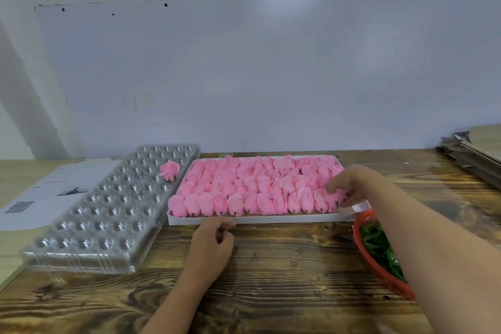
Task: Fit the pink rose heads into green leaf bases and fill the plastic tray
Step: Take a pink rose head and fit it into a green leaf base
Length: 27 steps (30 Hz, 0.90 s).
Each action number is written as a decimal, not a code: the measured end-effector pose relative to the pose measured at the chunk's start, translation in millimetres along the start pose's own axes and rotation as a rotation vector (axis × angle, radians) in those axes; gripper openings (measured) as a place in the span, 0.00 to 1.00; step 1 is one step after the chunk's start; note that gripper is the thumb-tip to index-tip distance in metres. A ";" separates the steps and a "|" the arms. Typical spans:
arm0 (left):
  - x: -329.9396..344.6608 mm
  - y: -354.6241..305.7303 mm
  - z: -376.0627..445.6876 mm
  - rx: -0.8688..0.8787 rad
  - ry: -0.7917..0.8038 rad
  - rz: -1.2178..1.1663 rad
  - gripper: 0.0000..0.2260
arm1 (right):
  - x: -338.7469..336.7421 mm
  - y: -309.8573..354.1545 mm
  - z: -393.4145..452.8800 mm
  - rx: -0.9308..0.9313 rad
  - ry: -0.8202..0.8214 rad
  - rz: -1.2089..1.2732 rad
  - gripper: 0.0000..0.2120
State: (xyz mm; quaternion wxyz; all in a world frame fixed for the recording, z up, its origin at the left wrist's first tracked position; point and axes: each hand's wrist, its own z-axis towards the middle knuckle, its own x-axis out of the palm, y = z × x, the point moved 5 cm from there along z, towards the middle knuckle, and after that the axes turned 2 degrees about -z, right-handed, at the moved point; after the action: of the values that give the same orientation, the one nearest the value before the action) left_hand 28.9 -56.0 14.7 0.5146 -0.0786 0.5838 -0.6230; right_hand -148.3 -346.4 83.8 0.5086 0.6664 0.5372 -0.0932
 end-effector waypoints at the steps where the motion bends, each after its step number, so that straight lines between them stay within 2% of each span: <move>1: -0.3 0.1 0.7 -0.005 -0.006 -0.006 0.15 | -1.1 1.4 -0.8 -0.003 -0.002 0.008 0.28; 5: 0.5 -8.4 4.6 -0.085 0.001 -0.077 0.13 | -5.0 7.3 -6.5 -0.020 0.002 0.053 0.24; 7: 8.3 -19.2 5.6 -0.154 0.075 -0.181 0.10 | -3.0 11.6 -11.9 -0.035 0.019 0.091 0.22; 10: 33.0 -40.5 4.8 -0.396 0.266 -0.509 0.06 | 4.7 18.0 -21.1 -0.073 0.025 0.139 0.18; 13: 61.1 -64.8 3.0 -0.595 0.462 -0.815 0.10 | 19.6 21.9 -28.1 -0.108 0.038 0.161 0.13; 16: 86.0 -80.1 -0.6 -0.723 0.565 -0.965 0.17 | 36.9 23.0 -30.4 -0.133 0.045 0.194 0.08; 19: 105.1 -85.4 0.5 -0.822 0.568 -1.029 0.23 | 49.4 22.4 -31.2 -0.138 0.051 0.206 0.10; 23: 114.9 -87.4 11.0 -0.856 0.504 -1.061 0.25 | 56.8 23.1 -35.4 -0.144 0.065 0.200 0.10; 25: 116.2 -89.7 12.7 -0.844 0.505 -1.057 0.23 | 55.7 23.5 -39.1 -0.160 0.066 0.199 0.11; 27: 115.7 -91.3 13.1 -0.837 0.507 -1.057 0.17 | 54.8 24.6 -42.5 -0.179 0.084 0.202 0.12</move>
State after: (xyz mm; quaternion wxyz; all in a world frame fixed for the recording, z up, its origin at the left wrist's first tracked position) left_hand -65.1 -168.6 34.3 -0.0804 -0.3941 0.7590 -0.5120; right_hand -124.1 -277.0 81.0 0.5499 0.6723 0.4944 0.0347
